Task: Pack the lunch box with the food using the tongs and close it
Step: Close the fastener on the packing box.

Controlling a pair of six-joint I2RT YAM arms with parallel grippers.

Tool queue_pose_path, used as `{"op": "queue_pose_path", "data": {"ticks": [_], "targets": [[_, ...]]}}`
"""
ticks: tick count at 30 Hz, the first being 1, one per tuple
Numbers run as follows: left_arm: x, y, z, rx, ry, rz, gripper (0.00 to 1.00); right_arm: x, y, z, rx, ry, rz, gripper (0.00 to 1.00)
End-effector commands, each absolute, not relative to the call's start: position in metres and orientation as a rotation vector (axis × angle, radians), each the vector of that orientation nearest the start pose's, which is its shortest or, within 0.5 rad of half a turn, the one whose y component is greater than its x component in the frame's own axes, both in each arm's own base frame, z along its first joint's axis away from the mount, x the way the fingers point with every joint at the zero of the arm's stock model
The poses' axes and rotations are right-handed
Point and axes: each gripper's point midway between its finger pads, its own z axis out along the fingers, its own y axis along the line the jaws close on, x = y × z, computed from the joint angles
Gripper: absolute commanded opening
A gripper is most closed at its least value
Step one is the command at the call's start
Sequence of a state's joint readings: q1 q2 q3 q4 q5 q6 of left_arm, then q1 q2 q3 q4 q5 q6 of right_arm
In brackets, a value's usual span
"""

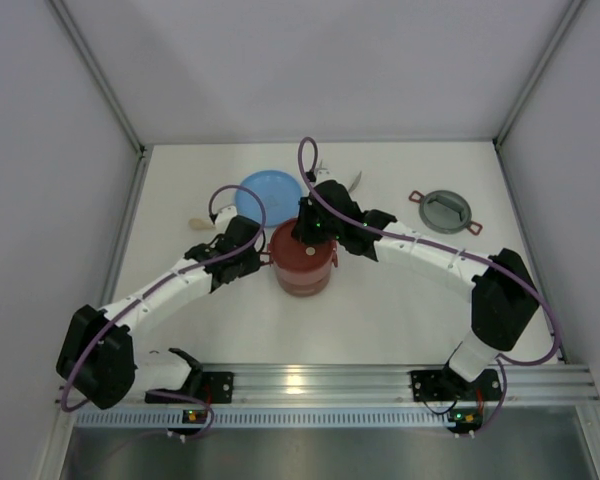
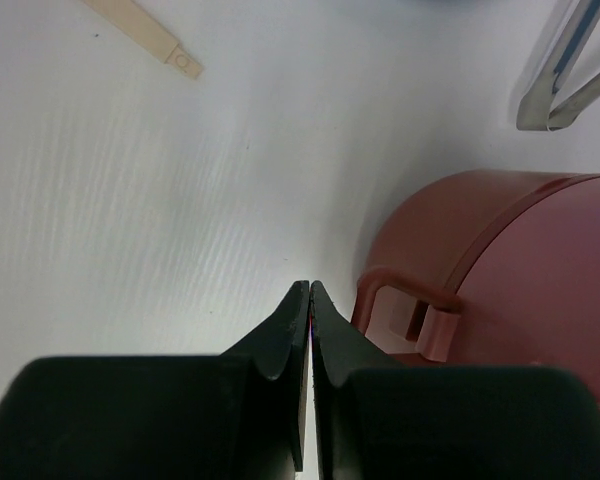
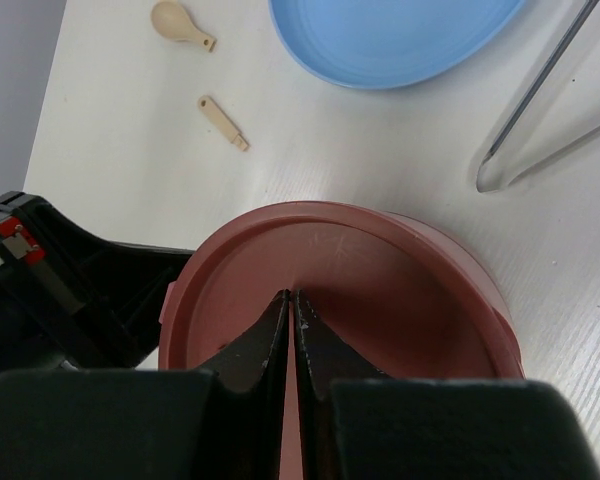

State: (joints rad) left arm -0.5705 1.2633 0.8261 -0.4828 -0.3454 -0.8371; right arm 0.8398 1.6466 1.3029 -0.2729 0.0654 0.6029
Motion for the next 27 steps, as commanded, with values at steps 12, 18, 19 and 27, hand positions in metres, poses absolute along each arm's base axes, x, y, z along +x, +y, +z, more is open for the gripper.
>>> {"op": "queue_pose_path", "data": {"ticks": [12, 18, 19, 27], "targets": [[0.315, -0.174, 0.083, -0.415, 2.378, -0.321, 0.06, 0.29, 0.313, 0.097, -0.275, 2.517, 0.456, 0.04], [0.319, -0.19, 0.08, -0.372, 2.377, -0.41, 0.06, 0.289, 0.315, 0.095, -0.281, 2.524, 0.465, 0.04], [0.319, -0.19, 0.078, -0.379, 2.381, -0.407, 0.06, 0.289, 0.315, 0.095, -0.281, 2.522, 0.467, 0.04], [0.312, -0.183, 0.082, -0.383, 2.37, -0.4, 0.08, 0.288, 0.314, 0.092, -0.279, 2.53, 0.459, 0.04]]}}
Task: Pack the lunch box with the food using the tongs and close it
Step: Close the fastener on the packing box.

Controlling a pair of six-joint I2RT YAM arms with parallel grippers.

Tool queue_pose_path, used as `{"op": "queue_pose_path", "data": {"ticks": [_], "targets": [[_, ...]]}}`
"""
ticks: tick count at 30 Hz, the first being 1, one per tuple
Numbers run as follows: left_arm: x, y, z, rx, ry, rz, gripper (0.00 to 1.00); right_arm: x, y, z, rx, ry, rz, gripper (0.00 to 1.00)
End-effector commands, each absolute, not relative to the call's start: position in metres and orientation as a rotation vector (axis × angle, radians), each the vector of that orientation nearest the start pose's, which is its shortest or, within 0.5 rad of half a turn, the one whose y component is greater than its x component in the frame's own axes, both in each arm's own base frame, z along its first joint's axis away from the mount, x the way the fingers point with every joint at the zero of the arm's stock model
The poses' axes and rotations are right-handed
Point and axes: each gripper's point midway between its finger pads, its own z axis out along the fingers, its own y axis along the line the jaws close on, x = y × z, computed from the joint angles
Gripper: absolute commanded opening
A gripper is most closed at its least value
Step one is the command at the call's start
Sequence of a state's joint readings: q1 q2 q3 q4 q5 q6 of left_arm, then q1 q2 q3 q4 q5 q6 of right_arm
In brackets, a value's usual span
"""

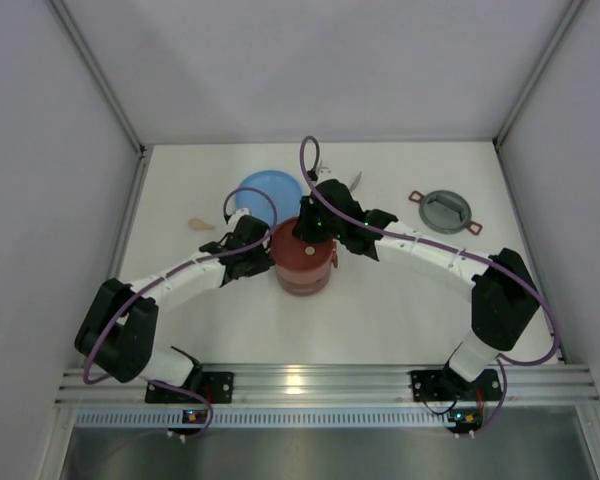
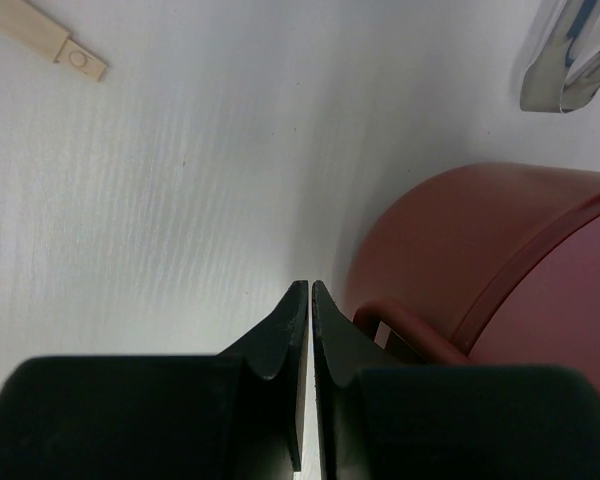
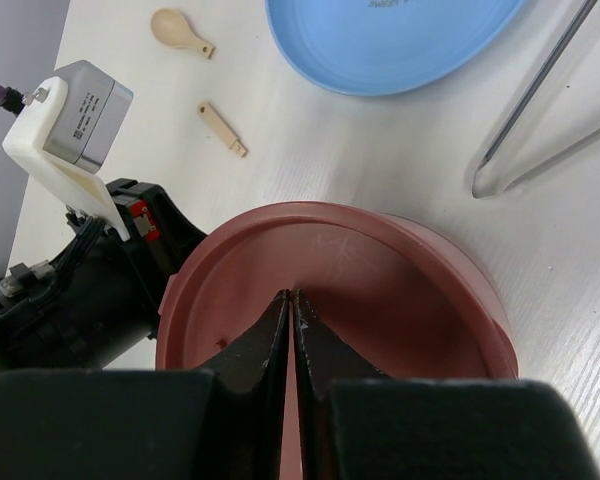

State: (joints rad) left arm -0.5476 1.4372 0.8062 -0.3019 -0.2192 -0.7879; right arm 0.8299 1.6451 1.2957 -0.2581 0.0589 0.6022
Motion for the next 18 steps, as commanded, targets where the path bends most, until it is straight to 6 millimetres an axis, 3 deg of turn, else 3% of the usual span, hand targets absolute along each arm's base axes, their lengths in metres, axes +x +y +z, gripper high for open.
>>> {"op": "queue_pose_path", "data": {"ticks": [1, 11, 18], "targets": [[0.311, -0.182, 0.085, -0.376, 2.363, -0.404, 0.09, 0.288, 0.314, 0.091, -0.278, 2.532, 0.458, 0.04], [0.291, -0.125, 0.091, -0.52, 2.35, -0.22, 0.11, 0.288, 0.315, 0.091, -0.275, 2.536, 0.459, 0.03], [0.306, -0.115, 0.1, -0.54, 2.326, -0.218, 0.1, 0.288, 0.314, 0.089, -0.27, 2.545, 0.452, 0.0]]}}
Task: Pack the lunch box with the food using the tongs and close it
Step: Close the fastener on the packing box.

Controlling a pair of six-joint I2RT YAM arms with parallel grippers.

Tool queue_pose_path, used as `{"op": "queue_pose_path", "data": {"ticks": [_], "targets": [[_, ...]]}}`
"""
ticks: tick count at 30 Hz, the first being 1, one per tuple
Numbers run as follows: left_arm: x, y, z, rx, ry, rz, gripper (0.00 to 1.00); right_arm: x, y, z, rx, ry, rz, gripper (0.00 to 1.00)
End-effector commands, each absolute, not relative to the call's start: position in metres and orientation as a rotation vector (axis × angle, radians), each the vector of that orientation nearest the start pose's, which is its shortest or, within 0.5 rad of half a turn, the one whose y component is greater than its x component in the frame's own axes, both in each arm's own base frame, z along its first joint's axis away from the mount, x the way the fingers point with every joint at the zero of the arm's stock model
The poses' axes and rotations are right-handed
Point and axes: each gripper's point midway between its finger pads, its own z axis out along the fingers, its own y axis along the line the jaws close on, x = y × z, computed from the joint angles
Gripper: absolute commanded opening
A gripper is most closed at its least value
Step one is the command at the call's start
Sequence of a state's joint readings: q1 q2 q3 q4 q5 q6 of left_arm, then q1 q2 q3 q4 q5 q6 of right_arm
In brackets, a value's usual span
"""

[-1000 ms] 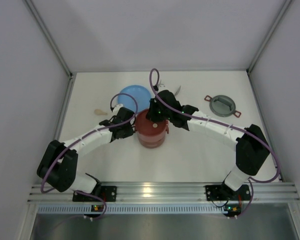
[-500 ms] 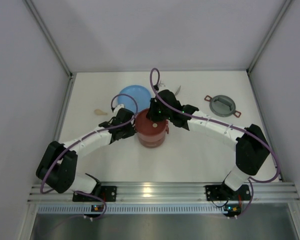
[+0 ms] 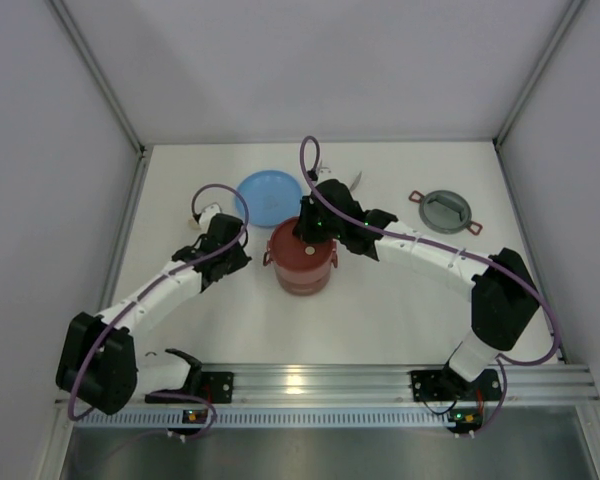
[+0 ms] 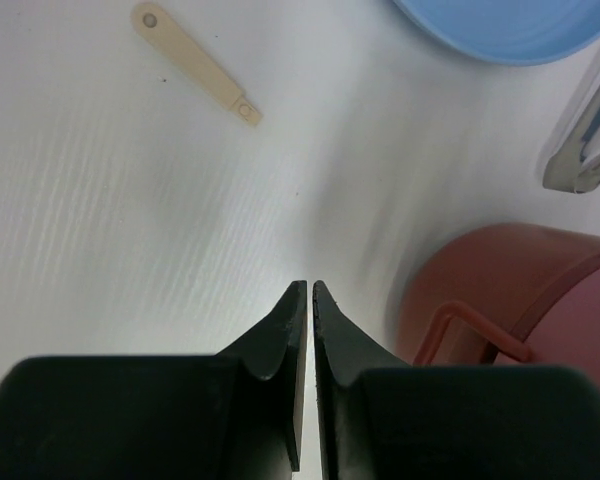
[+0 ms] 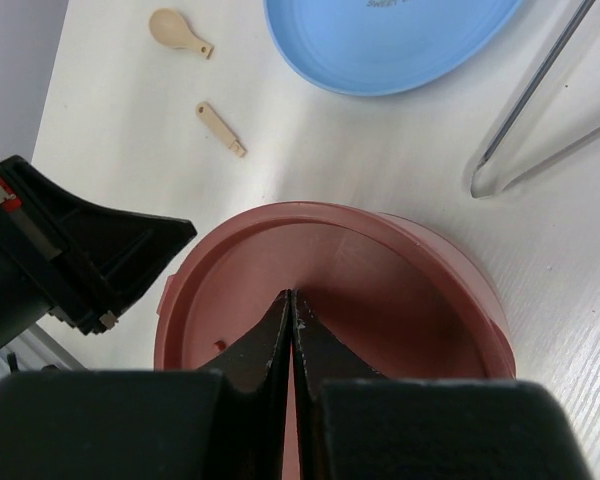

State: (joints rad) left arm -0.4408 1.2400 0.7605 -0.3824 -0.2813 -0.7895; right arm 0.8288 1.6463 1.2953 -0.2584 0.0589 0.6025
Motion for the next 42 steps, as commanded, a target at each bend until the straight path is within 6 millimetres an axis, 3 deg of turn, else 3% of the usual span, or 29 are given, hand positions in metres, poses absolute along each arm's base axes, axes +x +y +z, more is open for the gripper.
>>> {"op": "queue_pose_path", "data": {"ticks": [1, 7, 16, 19, 32, 42], "targets": [[0.308, -0.116, 0.094, -0.534, 2.345, -0.206, 0.1, 0.288, 0.314, 0.089, -0.267, 2.545, 0.451, 0.0], [0.327, -0.142, 0.088, -0.523, 2.374, -0.304, 0.06, 0.287, 0.313, 0.088, -0.266, 2.548, 0.443, 0.0], [0.334, -0.205, 0.09, -0.395, 2.381, -0.464, 0.06, 0.285, 0.312, 0.079, -0.265, 2.564, 0.444, 0.0], [0.332, -0.213, 0.088, -0.371, 2.382, -0.497, 0.06, 0.284, 0.312, 0.078, -0.266, 2.565, 0.448, 0.0], [0.315, -0.173, 0.095, -0.441, 2.354, -0.33, 0.12, 0.283, 0.313, 0.074, -0.269, 2.572, 0.45, 0.0], [0.303, -0.127, 0.132, -0.542, 2.243, -0.217, 0.23, 0.284, 0.311, 0.088, -0.264, 2.547, 0.453, 0.0]]}}
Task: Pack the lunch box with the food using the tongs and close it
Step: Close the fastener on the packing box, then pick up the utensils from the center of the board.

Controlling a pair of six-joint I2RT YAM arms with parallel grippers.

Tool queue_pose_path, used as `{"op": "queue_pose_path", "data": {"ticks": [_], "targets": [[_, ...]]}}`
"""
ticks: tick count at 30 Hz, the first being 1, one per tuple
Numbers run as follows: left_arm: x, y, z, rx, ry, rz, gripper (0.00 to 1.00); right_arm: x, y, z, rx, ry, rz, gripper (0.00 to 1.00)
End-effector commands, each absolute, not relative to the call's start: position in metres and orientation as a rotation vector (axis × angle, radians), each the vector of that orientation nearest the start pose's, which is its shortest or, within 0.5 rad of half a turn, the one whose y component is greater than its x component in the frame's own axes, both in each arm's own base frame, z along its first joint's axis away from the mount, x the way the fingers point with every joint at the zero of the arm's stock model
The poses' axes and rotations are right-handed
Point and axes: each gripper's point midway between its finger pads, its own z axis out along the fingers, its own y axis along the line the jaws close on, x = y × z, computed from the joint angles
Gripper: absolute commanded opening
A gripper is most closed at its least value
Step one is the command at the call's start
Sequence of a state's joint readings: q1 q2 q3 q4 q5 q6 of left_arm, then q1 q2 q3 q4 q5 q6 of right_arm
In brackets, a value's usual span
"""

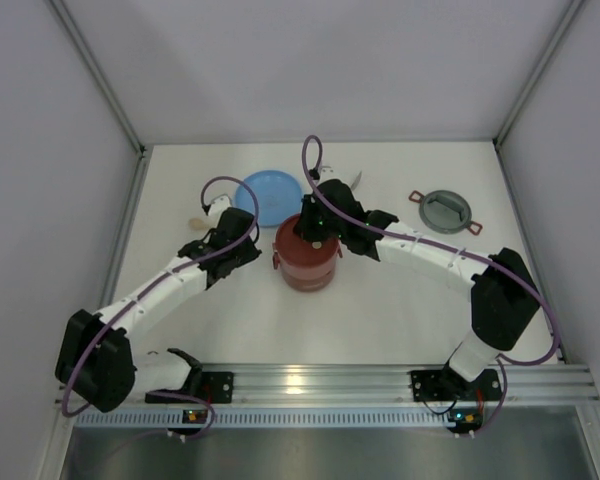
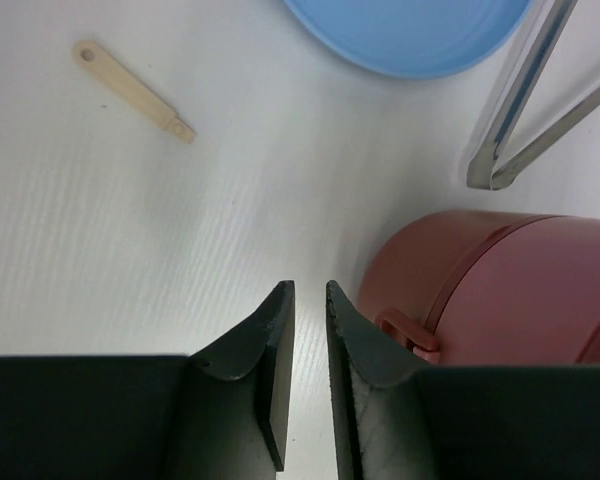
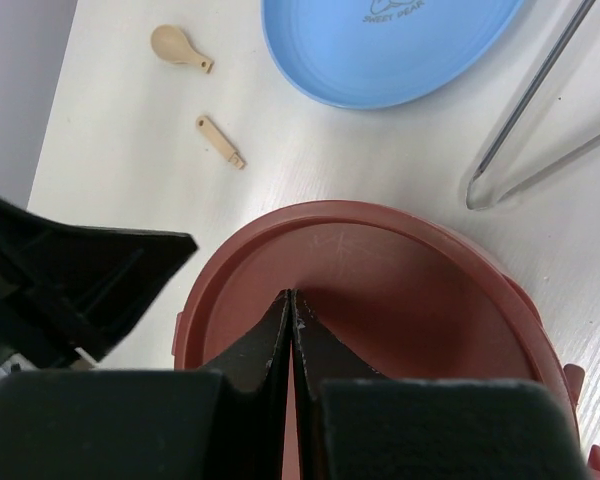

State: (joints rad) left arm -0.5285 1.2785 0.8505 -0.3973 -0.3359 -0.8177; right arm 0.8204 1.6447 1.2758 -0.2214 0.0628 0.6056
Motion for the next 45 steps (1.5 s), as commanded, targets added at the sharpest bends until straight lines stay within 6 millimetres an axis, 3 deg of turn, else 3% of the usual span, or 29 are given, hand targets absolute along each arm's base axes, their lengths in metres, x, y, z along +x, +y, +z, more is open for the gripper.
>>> {"op": "queue_pose_path", "data": {"ticks": [1, 7, 12, 17, 19, 21, 22, 23, 27, 33, 45], "targets": [[0.302, -0.125, 0.135, -0.545, 2.233, -0.22, 0.25, 0.285, 0.31, 0.092, -0.265, 2.544, 0.45, 0.0], [0.297, -0.097, 0.154, -0.597, 2.162, -0.169, 0.36, 0.291, 0.306, 0.135, -0.251, 2.465, 0.453, 0.0], [0.31, -0.073, 0.129, -0.685, 2.217, -0.124, 0.42, 0.289, 0.303, 0.172, -0.239, 2.399, 0.499, 0.14], [0.339, -0.056, 0.117, -0.775, 2.205, -0.089, 0.49, 0.282, 0.295, 0.223, -0.243, 2.307, 0.558, 0.3], [0.355, -0.043, 0.123, -0.814, 2.162, -0.028, 0.49, 0.276, 0.288, 0.234, -0.247, 2.291, 0.558, 0.32], [0.366, -0.035, 0.115, -0.854, 2.161, 0.017, 0.52, 0.268, 0.278, 0.254, -0.243, 2.243, 0.585, 0.34], [0.375, -0.026, 0.119, -0.887, 2.133, 0.03, 0.51, 0.264, 0.274, 0.252, -0.243, 2.242, 0.585, 0.34], [0.381, -0.023, 0.108, -0.912, 2.146, 0.051, 0.52, 0.258, 0.267, 0.266, -0.235, 2.205, 0.605, 0.36], [0.405, -0.008, 0.093, -0.99, 2.139, 0.112, 0.51, 0.242, 0.244, 0.279, -0.233, 2.156, 0.61, 0.38], [0.434, -0.005, 0.062, -1.059, 2.166, 0.119, 0.51, 0.222, 0.214, 0.292, -0.229, 2.113, 0.589, 0.4], [0.451, -0.003, 0.035, -1.156, 2.131, 0.143, 0.5, 0.208, 0.181, 0.284, -0.229, 2.089, 0.506, 0.41]]}}
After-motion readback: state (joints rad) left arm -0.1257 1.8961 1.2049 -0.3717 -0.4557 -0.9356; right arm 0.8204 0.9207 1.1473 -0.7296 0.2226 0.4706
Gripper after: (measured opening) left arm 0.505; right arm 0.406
